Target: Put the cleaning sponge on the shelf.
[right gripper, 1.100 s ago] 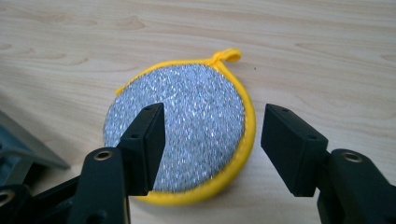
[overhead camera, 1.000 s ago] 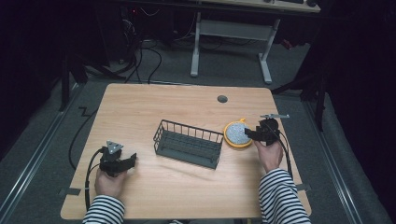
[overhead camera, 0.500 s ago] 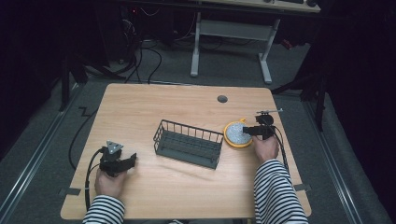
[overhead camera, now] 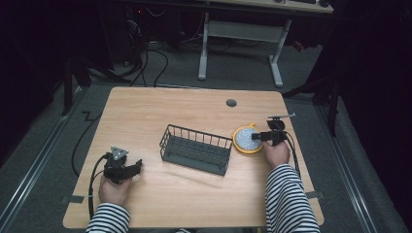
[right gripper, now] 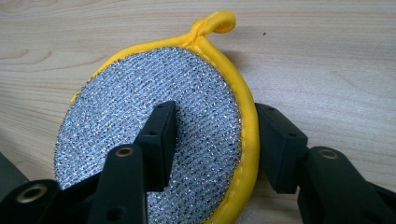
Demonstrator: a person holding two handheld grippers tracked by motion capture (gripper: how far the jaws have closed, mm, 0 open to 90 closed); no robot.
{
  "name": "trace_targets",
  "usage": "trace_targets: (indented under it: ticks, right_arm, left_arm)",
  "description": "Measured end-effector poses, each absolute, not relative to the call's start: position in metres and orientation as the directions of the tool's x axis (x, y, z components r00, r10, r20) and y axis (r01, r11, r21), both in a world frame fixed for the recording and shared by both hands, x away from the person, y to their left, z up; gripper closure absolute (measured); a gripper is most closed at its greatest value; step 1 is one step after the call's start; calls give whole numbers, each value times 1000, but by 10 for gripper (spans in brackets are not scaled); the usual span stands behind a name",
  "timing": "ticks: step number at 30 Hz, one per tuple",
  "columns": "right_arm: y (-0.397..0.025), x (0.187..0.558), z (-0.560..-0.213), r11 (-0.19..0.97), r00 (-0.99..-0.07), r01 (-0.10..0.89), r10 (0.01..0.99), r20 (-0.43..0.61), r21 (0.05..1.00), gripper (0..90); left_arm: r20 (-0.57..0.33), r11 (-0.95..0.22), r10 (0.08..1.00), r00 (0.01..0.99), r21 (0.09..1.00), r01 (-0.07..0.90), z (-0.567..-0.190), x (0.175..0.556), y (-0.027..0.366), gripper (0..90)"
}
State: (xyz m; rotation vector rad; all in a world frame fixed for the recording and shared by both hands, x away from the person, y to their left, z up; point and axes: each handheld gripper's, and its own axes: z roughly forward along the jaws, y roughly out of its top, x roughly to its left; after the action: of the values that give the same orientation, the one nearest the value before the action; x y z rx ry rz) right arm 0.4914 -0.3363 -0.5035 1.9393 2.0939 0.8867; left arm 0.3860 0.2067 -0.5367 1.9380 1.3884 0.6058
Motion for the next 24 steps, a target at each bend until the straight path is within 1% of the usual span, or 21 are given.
trace_targets:
  ticks: [3,7,9,11,15,17,24]
  right_arm:
    - [-337,492,-503,-17,-152,864,944,293,503,613]
    - [-330,488,-500,63,-206,847,954,216,528,740]
    - [-327,487,-498,82,-217,842,956,197,533,775]
    - [-325,487,-498,85,-221,838,956,191,540,789]
    - [-329,487,-497,69,-221,839,950,223,539,797]
    - [-330,487,-496,75,-231,834,947,223,547,798]
    - [-333,480,-482,81,-260,801,940,223,593,801]
  left_arm:
    - [-11,-210,945,326,743,635,-537,386,207,314]
    - [-11,-210,945,326,744,635,-537,386,207,314]
    - [-11,-210,945,326,743,635,-537,386,207,314]
    - [-11,-210,945,326,743,635,-537,386,207,313]
    - [-11,-210,945,326,743,635,-537,386,207,313]
    - [-11,-211,945,326,743,636,-537,386,207,313]
    - [-11,-211,945,326,743,636,-537,386,207,313]
